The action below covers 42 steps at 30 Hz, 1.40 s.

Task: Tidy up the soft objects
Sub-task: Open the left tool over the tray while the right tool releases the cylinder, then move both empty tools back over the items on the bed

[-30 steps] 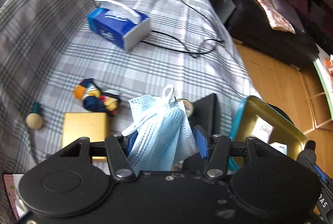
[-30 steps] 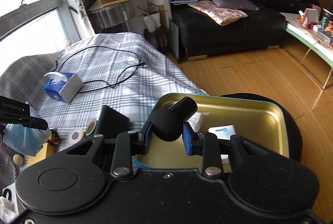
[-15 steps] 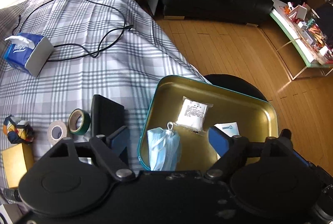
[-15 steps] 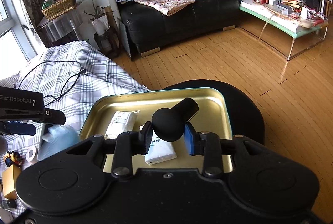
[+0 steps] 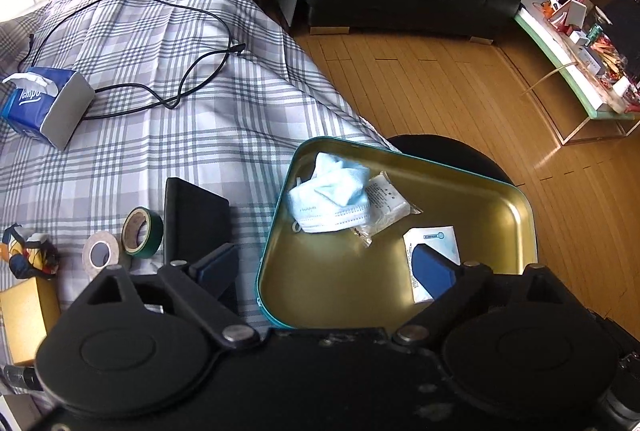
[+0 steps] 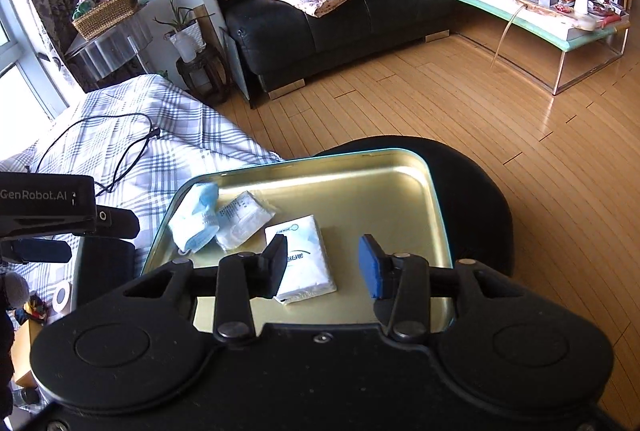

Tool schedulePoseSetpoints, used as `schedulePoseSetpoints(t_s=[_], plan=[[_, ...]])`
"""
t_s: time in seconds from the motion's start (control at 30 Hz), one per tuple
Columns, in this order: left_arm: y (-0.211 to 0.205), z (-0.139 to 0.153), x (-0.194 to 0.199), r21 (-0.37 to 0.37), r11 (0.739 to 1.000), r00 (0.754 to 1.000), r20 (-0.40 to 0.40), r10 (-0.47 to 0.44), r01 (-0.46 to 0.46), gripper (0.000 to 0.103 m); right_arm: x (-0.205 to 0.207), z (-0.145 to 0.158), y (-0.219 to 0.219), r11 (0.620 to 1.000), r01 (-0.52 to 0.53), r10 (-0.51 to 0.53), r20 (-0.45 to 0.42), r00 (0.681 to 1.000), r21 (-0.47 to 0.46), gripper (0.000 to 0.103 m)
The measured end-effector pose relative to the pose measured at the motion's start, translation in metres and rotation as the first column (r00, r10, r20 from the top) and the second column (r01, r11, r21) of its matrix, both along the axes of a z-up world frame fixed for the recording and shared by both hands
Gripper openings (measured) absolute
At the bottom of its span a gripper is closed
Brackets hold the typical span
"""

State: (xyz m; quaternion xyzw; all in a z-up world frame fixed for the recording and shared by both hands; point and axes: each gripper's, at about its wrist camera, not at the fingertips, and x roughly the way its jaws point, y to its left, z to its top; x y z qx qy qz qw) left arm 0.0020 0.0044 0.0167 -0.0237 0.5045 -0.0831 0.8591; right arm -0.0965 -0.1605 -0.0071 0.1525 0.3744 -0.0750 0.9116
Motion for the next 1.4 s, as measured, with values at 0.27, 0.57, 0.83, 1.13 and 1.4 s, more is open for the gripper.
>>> schedulePoseSetpoints(t_s=[0.27,0.57,0.83,1.13,1.4], plan=[[0.024,0.010,-0.018,-0.006,0.999,0.999,0.010,0.043,-0.043,0.095,-0.001,0.007,0.012,1.000,-0.025,0.025,0.001,1.000,-0.017,0.043],[0.094,0.029,-0.048,-0.010,0.987,0.986,0.049,0.161,-0.160,0.096,-0.003,0.025,0.052,0.992,-0.111,0.113,0.018,0.993,-0.059,0.043],[0.179,0.051,-0.086,-0.003,0.949,0.944,0.101,0.315,-0.316,0.096,-0.007,0.043,0.114,0.964,-0.244,0.248,0.032,0.968,-0.107,0.043],[0.286,0.080,-0.139,0.014,0.848,0.834,0.189,0.518,-0.530,0.102,-0.010,0.048,0.206,0.888,-0.438,0.442,0.000,0.897,-0.138,0.043],[0.353,0.093,-0.183,-0.011,0.754,0.732,0.231,0.641,-0.657,0.102,-0.004,0.038,0.272,0.812,-0.560,0.559,-0.054,0.827,-0.167,0.043]])
